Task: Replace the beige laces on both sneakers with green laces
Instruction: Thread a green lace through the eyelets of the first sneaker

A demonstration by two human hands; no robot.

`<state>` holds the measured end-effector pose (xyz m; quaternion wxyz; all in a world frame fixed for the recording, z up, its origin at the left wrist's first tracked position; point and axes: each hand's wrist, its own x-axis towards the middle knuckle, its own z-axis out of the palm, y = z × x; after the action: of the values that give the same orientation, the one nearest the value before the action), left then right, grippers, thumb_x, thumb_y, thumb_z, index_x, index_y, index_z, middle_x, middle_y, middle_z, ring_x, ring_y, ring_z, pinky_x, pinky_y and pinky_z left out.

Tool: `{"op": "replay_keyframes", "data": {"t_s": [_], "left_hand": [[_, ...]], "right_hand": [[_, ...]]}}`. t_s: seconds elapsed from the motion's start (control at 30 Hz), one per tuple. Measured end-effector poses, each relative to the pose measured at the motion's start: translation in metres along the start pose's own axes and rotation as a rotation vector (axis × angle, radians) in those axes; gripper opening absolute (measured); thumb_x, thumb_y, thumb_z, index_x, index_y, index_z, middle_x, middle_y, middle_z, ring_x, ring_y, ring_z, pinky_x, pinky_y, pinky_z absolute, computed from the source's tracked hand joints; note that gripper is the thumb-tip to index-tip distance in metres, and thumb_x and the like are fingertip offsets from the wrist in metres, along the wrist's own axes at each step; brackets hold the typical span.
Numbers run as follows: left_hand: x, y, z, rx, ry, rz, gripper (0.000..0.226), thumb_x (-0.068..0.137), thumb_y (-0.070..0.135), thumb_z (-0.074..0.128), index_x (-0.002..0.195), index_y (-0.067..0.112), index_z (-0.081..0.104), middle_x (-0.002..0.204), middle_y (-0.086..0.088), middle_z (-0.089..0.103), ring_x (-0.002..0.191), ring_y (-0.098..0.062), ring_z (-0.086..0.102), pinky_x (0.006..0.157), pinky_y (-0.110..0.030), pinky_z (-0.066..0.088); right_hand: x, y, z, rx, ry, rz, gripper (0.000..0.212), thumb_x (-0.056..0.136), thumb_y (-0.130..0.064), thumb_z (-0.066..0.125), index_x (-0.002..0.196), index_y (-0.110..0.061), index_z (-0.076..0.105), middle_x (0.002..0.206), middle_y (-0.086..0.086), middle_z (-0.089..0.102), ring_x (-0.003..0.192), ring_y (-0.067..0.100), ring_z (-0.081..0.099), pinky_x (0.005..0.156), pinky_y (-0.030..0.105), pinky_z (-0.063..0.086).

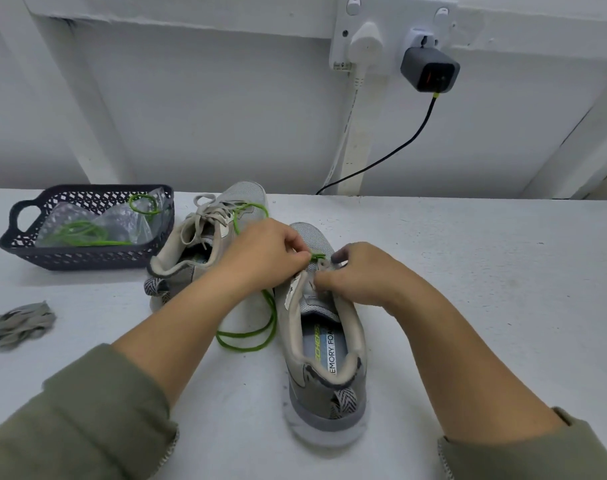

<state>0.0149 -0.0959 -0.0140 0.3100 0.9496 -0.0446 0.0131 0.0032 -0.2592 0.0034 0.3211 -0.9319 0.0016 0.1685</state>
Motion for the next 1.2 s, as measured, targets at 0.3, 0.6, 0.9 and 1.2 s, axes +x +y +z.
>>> {"op": "replay_keyframes", "data": {"t_s": [0.3,0.6,0.9,1.2], "left_hand": [[0.006,0.003,0.012,0.095,-0.036,-0.039,0.019,0.076,0.046,0.074,0.068,0.030,0.069,0.060,0.016,0.058,0.068,-0.009,0.056,0.063,-0.024,0.044],[0.002,0.007,0.012,0.224,-0.009,-0.018,0.013,0.076,0.039,0.064,0.065,0.034,0.062,0.065,0.016,0.052,0.083,-0.014,0.055,0.076,-0.030,0.049],[0.002,0.010,0.021,0.269,0.040,0.005,0.011,0.079,0.040,0.060,0.073,0.031,0.060,0.074,0.012,0.052,0.086,-0.017,0.051,0.082,-0.033,0.038],[0.006,0.008,0.019,0.303,-0.068,0.101,0.012,0.090,0.039,0.055,0.089,0.033,0.065,0.075,0.013,0.051,0.088,-0.014,0.045,0.089,-0.038,0.039]], "right_hand": [[0.005,0.009,0.004,-0.124,0.059,-0.054,0.027,0.092,-0.020,0.043,0.101,-0.011,0.067,0.089,0.007,0.064,0.078,0.022,0.059,0.058,0.026,0.043],[0.004,0.012,0.006,-0.089,0.081,-0.082,0.028,0.094,-0.019,0.041,0.102,-0.014,0.067,0.094,0.005,0.065,0.083,0.022,0.059,0.060,0.024,0.042],[0.000,0.017,0.000,-0.004,-0.003,-0.159,0.031,0.094,-0.020,0.040,0.098,-0.006,0.067,0.066,0.002,0.049,0.056,0.014,0.038,0.052,0.026,0.030],[0.001,0.022,0.000,0.034,-0.013,-0.164,0.033,0.094,-0.023,0.041,0.102,-0.005,0.067,0.072,0.009,0.058,0.061,0.015,0.041,0.058,0.029,0.033]]}}
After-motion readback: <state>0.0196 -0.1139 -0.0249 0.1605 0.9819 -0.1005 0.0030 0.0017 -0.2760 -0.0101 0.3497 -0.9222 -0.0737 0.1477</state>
